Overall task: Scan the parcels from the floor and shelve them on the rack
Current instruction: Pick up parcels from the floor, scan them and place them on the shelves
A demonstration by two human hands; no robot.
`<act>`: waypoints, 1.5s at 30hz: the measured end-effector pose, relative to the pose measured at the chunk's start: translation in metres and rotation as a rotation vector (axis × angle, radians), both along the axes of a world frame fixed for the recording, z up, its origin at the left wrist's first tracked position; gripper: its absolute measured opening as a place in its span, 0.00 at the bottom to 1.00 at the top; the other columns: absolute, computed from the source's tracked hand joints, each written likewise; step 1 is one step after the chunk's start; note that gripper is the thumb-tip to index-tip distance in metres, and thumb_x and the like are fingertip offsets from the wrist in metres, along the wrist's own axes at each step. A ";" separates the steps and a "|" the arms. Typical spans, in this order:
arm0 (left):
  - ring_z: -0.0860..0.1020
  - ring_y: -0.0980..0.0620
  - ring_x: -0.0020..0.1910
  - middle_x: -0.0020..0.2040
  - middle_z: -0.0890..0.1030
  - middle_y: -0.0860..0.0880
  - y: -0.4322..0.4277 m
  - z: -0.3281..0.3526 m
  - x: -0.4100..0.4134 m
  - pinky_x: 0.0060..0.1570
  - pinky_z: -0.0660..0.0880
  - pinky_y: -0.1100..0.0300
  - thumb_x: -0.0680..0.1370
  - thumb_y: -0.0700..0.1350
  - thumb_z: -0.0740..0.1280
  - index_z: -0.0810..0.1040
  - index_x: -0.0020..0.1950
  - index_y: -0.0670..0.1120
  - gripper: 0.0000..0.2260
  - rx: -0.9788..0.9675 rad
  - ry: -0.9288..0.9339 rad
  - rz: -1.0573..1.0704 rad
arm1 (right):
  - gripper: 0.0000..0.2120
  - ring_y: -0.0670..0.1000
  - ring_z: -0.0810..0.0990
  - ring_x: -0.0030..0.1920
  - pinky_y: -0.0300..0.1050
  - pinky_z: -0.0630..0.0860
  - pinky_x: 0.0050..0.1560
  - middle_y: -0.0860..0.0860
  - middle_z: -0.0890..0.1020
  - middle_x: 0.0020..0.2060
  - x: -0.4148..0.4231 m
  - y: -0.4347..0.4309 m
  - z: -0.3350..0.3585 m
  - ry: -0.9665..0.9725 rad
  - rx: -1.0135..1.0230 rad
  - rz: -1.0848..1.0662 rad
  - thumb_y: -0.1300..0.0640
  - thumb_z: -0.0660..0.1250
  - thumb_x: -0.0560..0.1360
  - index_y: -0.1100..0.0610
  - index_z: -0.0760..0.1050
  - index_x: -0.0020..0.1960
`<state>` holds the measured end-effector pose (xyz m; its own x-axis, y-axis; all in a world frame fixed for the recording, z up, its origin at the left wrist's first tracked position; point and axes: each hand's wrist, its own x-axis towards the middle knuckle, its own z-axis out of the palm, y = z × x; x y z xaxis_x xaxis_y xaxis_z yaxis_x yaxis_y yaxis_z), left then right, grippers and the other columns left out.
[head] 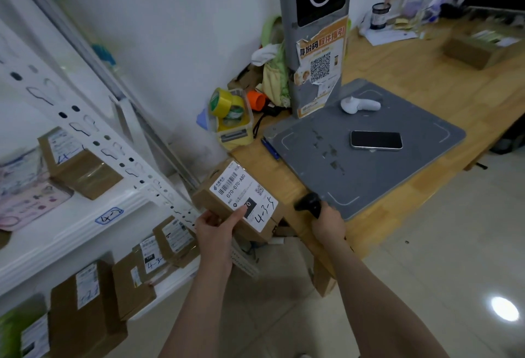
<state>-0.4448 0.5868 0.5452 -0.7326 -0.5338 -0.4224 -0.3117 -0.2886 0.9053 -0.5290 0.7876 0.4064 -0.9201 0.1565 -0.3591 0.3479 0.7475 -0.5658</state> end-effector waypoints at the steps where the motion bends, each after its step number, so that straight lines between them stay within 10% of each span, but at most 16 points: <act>1: 0.81 0.49 0.59 0.60 0.83 0.47 0.002 0.001 -0.001 0.63 0.77 0.45 0.48 0.54 0.83 0.73 0.68 0.43 0.50 -0.006 -0.002 -0.005 | 0.23 0.59 0.78 0.58 0.55 0.79 0.54 0.57 0.77 0.60 0.000 0.000 0.001 0.009 0.008 -0.001 0.66 0.58 0.77 0.55 0.68 0.71; 10: 0.79 0.47 0.62 0.62 0.80 0.46 0.011 0.009 -0.003 0.66 0.75 0.44 0.56 0.46 0.80 0.70 0.70 0.43 0.44 -0.019 0.013 -0.012 | 0.25 0.59 0.66 0.70 0.55 0.71 0.67 0.57 0.71 0.69 0.007 -0.005 0.011 0.062 0.059 -0.066 0.63 0.62 0.77 0.58 0.64 0.74; 20: 0.81 0.47 0.59 0.61 0.82 0.46 0.006 0.020 0.011 0.62 0.78 0.44 0.60 0.44 0.83 0.72 0.69 0.44 0.40 0.013 0.053 -0.010 | 0.24 0.56 0.65 0.70 0.51 0.69 0.69 0.55 0.72 0.68 0.018 -0.044 0.098 0.557 -0.134 -0.238 0.66 0.62 0.77 0.58 0.69 0.72; 24: 0.80 0.49 0.61 0.62 0.82 0.49 -0.008 0.035 0.025 0.62 0.78 0.45 0.50 0.57 0.83 0.73 0.69 0.46 0.50 -0.016 0.101 0.006 | 0.16 0.49 0.73 0.64 0.47 0.73 0.63 0.49 0.76 0.64 0.031 -0.070 0.133 0.582 -0.371 -0.121 0.56 0.62 0.81 0.54 0.72 0.69; 29: 0.79 0.46 0.63 0.63 0.81 0.48 -0.047 0.062 0.050 0.63 0.77 0.42 0.59 0.48 0.82 0.71 0.70 0.47 0.41 0.003 0.113 0.081 | 0.15 0.44 0.77 0.55 0.44 0.77 0.54 0.45 0.78 0.57 0.066 -0.123 0.180 0.597 -0.519 0.080 0.51 0.60 0.82 0.54 0.74 0.67; 35: 0.80 0.52 0.56 0.62 0.80 0.49 -0.123 0.092 0.099 0.41 0.77 0.63 0.68 0.41 0.80 0.71 0.70 0.45 0.33 -0.002 0.220 0.201 | 0.13 0.41 0.80 0.51 0.39 0.80 0.48 0.46 0.81 0.54 0.112 -0.212 0.210 0.613 -0.653 0.273 0.52 0.61 0.82 0.54 0.75 0.65; 45: 0.83 0.49 0.55 0.57 0.84 0.48 -0.272 0.153 0.182 0.53 0.81 0.51 0.67 0.36 0.80 0.76 0.64 0.41 0.28 -0.065 0.375 0.320 | 0.13 0.44 0.82 0.50 0.52 0.83 0.48 0.44 0.82 0.51 0.185 -0.356 0.279 0.693 -0.710 0.534 0.51 0.61 0.82 0.53 0.75 0.63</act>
<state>-0.2627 0.3149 0.6979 -0.6227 -0.7732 -0.1200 0.1338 -0.2563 0.9573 -0.3442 0.4317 0.6851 -0.8432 -0.3535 0.4050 -0.4753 0.1382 -0.8689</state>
